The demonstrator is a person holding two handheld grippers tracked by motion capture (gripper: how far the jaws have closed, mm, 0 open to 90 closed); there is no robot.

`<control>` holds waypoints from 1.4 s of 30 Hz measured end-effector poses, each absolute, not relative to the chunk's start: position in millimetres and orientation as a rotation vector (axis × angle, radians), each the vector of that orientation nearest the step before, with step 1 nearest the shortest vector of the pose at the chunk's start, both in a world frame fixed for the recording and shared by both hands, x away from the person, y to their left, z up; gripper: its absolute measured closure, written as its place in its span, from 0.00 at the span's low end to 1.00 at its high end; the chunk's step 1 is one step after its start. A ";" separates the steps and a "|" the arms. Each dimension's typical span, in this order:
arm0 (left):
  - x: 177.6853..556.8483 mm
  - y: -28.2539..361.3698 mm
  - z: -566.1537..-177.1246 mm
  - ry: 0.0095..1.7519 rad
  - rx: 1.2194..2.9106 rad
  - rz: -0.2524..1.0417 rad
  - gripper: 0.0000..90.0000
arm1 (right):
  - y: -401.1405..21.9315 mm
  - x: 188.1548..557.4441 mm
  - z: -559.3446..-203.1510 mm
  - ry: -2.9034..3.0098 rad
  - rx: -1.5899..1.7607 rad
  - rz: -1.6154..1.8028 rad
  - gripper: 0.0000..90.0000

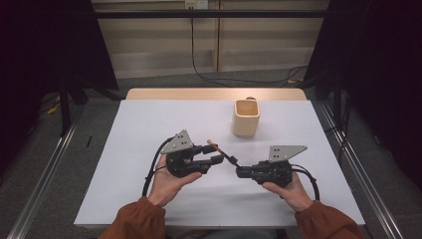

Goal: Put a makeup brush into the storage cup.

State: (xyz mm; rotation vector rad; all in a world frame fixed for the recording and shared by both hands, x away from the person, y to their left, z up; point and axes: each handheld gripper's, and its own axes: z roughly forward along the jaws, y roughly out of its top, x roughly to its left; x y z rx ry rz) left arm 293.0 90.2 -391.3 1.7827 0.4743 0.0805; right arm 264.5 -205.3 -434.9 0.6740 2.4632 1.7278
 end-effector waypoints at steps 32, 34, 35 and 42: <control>295.2 87.0 -389.3 0.464 1.678 -0.143 0.92 | -198.0 264.1 -444.8 2.524 0.610 1.717 0.94; 293.9 86.1 -387.4 0.452 1.684 -0.149 0.93 | -197.5 263.6 -444.9 2.520 0.605 1.719 0.93; 293.1 86.0 -386.4 0.451 1.690 -0.143 0.93 | -198.2 263.9 -444.8 2.514 0.611 1.721 0.93; 290.4 84.1 -383.9 0.442 1.706 -0.123 0.93 | -201.5 264.3 -442.8 2.499 0.634 1.750 0.87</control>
